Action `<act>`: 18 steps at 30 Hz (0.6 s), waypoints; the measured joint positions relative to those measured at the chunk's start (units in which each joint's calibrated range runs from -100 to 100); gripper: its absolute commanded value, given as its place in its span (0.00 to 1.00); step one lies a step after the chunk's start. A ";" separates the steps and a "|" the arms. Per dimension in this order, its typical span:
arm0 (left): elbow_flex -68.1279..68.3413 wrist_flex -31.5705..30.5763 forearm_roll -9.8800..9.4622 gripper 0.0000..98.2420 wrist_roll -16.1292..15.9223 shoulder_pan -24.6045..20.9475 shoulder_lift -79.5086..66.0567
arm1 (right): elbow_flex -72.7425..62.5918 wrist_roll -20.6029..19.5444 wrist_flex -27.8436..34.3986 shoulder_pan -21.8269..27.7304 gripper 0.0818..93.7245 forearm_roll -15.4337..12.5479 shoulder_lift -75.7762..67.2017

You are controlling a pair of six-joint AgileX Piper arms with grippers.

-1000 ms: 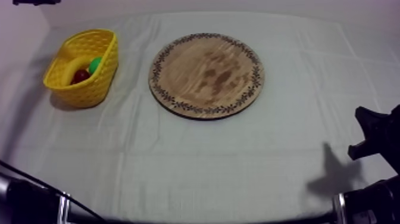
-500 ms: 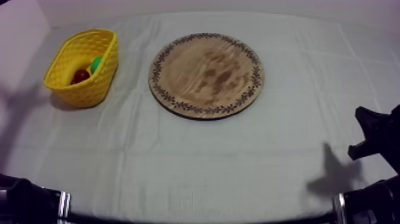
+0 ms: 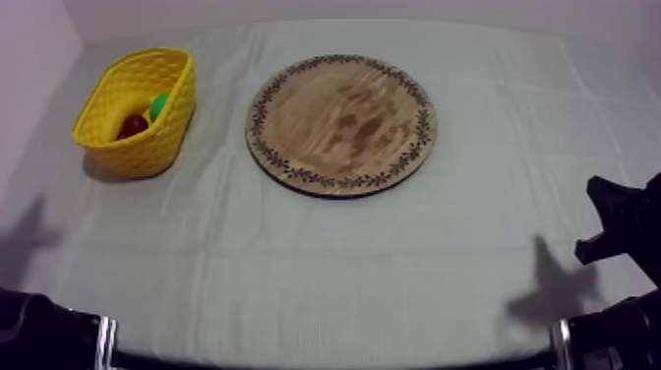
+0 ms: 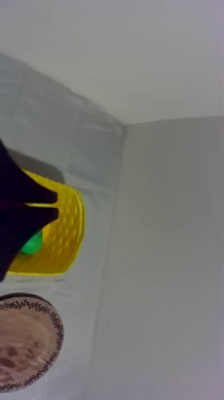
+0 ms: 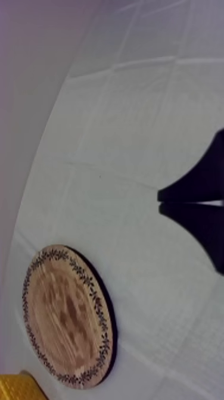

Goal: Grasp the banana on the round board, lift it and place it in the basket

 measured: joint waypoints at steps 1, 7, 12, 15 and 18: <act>2.34 -0.62 0.00 0.00 0.03 0.00 -2.34 | 0.00 0.00 0.00 0.00 0.00 0.00 0.00; 16.24 -5.35 0.07 0.00 0.67 -0.30 -14.69 | 0.00 0.00 0.00 0.00 0.00 0.00 0.00; 26.72 -9.67 0.16 0.00 0.51 -0.57 -22.27 | 0.00 0.00 0.00 0.00 0.00 0.00 0.00; 32.72 -11.65 0.16 0.00 0.19 -0.57 -26.00 | 0.00 0.00 0.00 0.00 0.00 0.00 0.00; 37.23 -12.77 0.16 0.00 -0.07 -0.53 -28.64 | 0.00 0.00 0.00 0.00 0.00 0.00 0.00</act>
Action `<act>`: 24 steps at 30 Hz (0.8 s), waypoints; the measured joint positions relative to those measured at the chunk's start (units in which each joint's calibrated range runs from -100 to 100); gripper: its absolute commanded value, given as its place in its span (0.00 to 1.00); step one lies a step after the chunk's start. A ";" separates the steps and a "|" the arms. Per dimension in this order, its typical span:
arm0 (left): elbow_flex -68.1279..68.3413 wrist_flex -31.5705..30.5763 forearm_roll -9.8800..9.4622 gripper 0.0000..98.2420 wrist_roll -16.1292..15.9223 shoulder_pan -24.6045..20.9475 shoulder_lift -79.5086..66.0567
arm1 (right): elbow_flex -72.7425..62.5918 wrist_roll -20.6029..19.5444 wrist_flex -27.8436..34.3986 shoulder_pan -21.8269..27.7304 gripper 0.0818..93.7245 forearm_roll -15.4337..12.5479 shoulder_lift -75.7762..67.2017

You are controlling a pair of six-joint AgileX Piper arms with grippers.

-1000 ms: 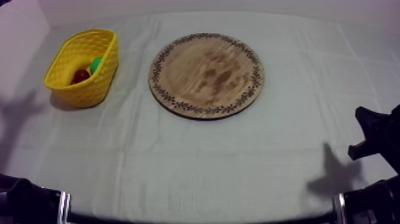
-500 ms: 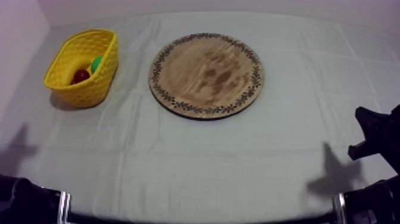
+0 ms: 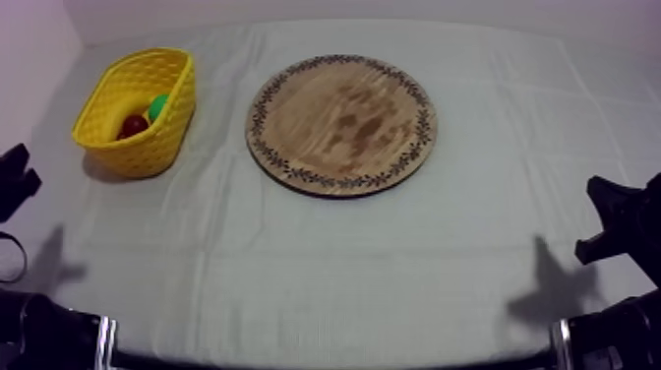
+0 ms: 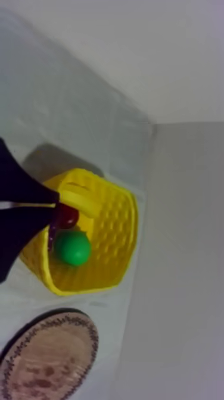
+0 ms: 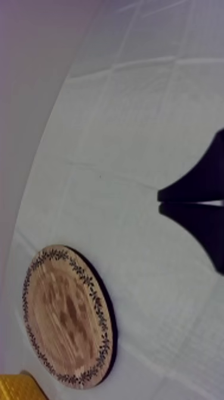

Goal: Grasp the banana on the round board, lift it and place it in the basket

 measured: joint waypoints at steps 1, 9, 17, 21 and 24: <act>1.37 -0.40 0.07 0.00 -0.14 0.07 -0.83 | 0.00 0.00 0.00 0.00 0.00 0.00 0.00; 9.20 -2.56 0.85 0.00 -1.18 -0.05 -5.62 | 0.00 0.00 0.00 0.00 0.00 0.00 0.00; 11.57 -2.76 3.54 0.00 -3.69 -0.93 -7.51 | 0.00 0.00 0.00 0.00 0.00 0.00 0.00; 11.91 -3.66 4.15 0.00 -4.62 -0.70 -7.51 | 0.00 0.00 0.00 0.00 0.00 0.00 0.00; 12.01 -5.03 4.29 0.00 -4.77 -0.29 -7.57 | 0.00 0.00 0.00 0.00 0.00 0.00 0.00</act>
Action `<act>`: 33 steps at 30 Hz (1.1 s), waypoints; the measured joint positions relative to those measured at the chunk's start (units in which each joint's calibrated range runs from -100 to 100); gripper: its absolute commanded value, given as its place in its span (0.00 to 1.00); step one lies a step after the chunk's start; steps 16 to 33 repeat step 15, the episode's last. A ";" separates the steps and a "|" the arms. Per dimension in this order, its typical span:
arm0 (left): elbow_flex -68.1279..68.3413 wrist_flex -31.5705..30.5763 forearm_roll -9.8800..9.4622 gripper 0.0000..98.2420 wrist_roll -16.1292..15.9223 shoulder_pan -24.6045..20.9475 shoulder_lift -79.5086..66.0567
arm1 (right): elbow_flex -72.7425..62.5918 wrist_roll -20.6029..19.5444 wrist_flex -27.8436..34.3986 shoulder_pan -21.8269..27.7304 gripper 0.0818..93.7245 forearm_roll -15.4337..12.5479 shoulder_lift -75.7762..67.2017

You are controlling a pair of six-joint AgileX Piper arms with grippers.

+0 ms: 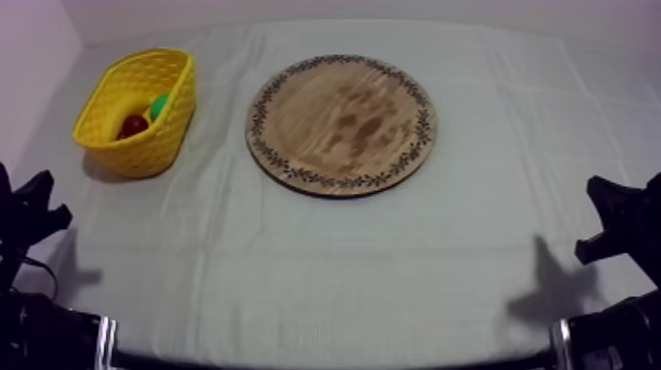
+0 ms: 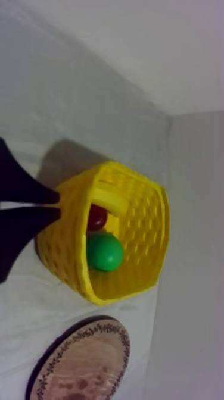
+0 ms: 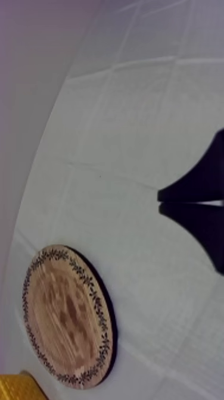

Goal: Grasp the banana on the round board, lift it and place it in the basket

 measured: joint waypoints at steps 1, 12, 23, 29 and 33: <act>0.00 -0.08 0.00 0.00 -0.07 0.00 0.00 | 0.00 0.00 0.00 0.00 0.00 0.00 0.00; 0.08 0.18 0.15 0.00 -0.97 -0.07 0.00 | 0.00 0.00 -0.10 0.00 0.00 0.00 0.00; 0.08 0.39 0.15 0.00 -1.22 -0.11 0.00 | 0.00 0.00 -0.02 0.00 0.00 0.00 0.00; 0.08 0.39 0.15 0.00 -1.22 -0.11 0.00 | 0.00 0.00 -0.02 0.00 0.00 0.00 0.00; 0.08 0.39 0.15 0.00 -1.22 -0.11 0.00 | 0.00 0.00 -0.02 0.00 0.00 0.00 0.00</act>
